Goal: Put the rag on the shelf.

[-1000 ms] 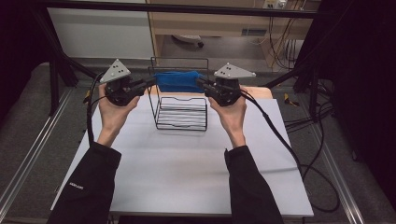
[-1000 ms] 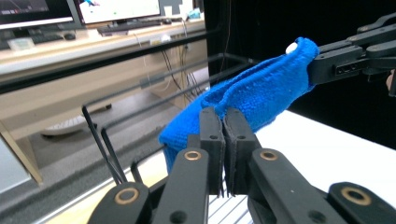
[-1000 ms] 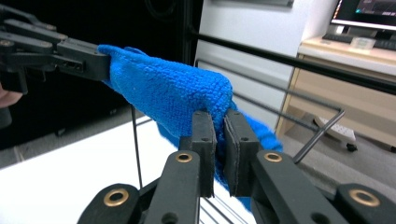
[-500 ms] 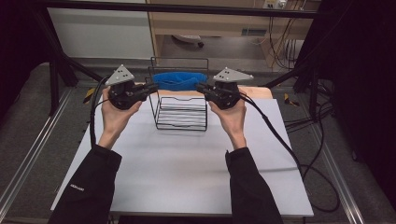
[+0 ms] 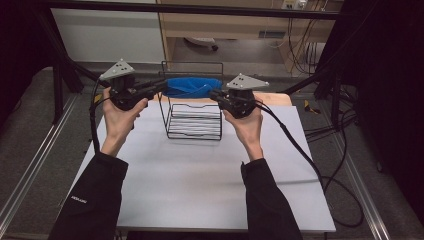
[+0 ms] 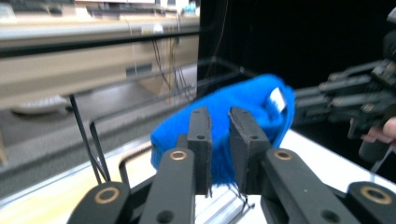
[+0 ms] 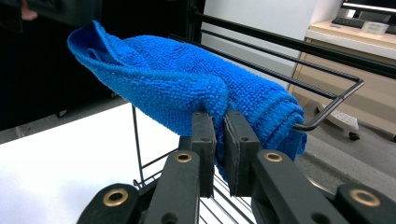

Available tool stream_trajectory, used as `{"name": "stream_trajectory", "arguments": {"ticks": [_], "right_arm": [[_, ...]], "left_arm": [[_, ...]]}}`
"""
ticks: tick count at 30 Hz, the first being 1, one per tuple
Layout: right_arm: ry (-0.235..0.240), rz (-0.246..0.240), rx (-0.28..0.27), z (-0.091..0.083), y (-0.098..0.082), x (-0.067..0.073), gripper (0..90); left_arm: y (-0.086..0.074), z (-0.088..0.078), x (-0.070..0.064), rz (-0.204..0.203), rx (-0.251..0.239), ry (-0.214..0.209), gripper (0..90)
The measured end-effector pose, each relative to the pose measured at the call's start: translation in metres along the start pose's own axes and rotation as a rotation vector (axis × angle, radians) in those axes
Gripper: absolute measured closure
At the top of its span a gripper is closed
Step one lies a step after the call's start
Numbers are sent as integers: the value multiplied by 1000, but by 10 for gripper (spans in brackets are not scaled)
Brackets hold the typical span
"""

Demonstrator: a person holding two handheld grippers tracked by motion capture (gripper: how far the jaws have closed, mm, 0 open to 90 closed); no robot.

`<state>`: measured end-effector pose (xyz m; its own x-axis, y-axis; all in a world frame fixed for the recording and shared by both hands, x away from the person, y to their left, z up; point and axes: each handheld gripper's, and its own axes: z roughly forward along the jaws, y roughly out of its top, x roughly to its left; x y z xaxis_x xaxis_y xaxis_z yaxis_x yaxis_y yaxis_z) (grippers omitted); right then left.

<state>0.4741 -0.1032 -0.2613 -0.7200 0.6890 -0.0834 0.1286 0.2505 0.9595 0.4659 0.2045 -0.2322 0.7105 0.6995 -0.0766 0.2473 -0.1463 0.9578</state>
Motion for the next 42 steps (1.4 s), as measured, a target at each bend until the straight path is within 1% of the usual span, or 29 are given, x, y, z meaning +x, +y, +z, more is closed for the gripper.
{"name": "stream_trajectory", "arguments": {"ticks": [1,5,9,12,15,18,20,21,22,23,26,27,29,31,33,35,36,38,40,42], "right_arm": [[1,0,-1,0,0,0,834],[2,-19,5,-1,-1,1,816],[8,-26,7,-2,-1,2,771],[19,-20,1,-4,0,3,689],[31,-10,-5,-8,1,5,579],[41,8,-32,-13,3,7,524],[52,24,-48,-15,5,7,526],[53,33,-52,-16,5,6,555],[59,42,-47,-16,5,6,622],[63,49,-34,-16,5,5,694],[69,66,27,-9,1,5,834],[65,67,43,-5,-2,5,867],[66,91,67,1,-8,3,897],[41,115,90,8,-15,-1,900],[21,126,99,12,-20,-4,900],[19,135,95,15,-23,-6,891],[17,130,94,15,-24,-6,878],[16,122,85,13,-24,-5,851],[15,121,66,8,-23,-5,812],[16,125,47,0,-22,-6,747]], "left_arm": [[-2,3,0,-2,27,-7,822],[-14,11,3,-14,90,-28,863],[-21,17,6,-11,136,-21,881],[-23,20,6,1,151,-9,886],[-24,22,6,17,162,9,889],[-26,27,6,25,181,22,890],[-27,29,6,27,186,28,891],[-27,30,6,28,185,29,890],[-28,31,6,27,182,29,890],[-28,31,6,24,180,29,890],[-31,32,7,25,172,29,885],[-32,32,7,25,171,30,883],[-34,32,7,25,173,28,877],[-35,33,8,23,176,28,872],[-37,35,9,20,185,32,865],[-39,37,10,22,198,39,851],[-40,37,10,25,204,42,837],[-42,36,10,19,207,39,814],[-43,33,10,16,204,42,772],[-45,29,10,10,205,38,722]]}}
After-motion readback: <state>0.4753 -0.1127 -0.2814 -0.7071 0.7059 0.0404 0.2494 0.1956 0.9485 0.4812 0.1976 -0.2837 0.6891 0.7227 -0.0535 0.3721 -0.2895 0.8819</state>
